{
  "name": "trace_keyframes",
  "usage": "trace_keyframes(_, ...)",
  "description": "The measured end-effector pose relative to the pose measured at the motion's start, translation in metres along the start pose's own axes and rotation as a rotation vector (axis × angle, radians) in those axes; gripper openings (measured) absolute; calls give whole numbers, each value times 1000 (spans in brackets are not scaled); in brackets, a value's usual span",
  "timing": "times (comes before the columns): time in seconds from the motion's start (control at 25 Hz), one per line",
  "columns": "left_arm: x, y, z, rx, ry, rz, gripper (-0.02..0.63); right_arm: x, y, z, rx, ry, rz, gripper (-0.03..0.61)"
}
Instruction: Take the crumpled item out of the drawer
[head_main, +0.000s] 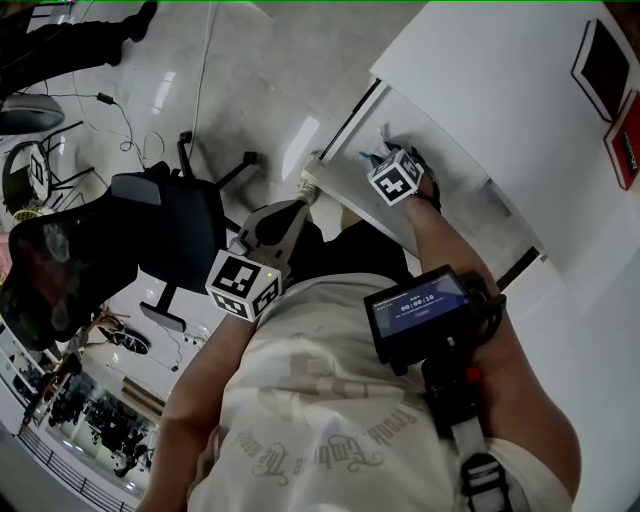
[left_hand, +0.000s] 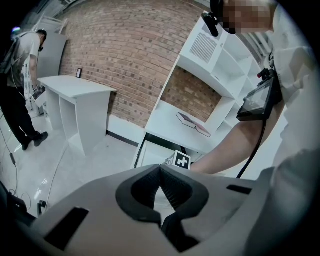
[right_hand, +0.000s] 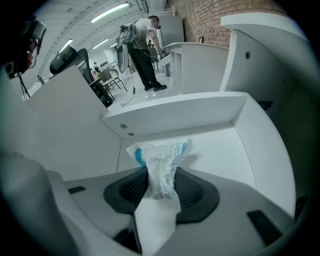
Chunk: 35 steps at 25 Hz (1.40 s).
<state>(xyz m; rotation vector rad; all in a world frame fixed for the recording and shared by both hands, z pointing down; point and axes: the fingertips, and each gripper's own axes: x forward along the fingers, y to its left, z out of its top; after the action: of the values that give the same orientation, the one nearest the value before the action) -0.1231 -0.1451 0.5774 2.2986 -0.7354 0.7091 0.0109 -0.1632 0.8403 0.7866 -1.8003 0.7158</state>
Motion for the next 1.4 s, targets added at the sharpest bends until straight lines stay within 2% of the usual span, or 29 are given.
trace_keyframes(0.52, 27, 5, 26, 109, 10, -119, 20, -18, -15, -2, 75, -34, -54, 178)
trace_keyframes(0.68, 34, 5, 37, 120, 7, -162, 20, -29, -18, -8, 105, -35, -79, 175)
trace_keyframes(0.88, 70, 13, 49, 121, 9, -188, 20, -20, -46, -18, 152, -45, -90, 175)
trace_keyframes(1.4, 98, 19, 89, 216, 29, -331, 20, -52, -64, -11, 272, -68, -155, 172)
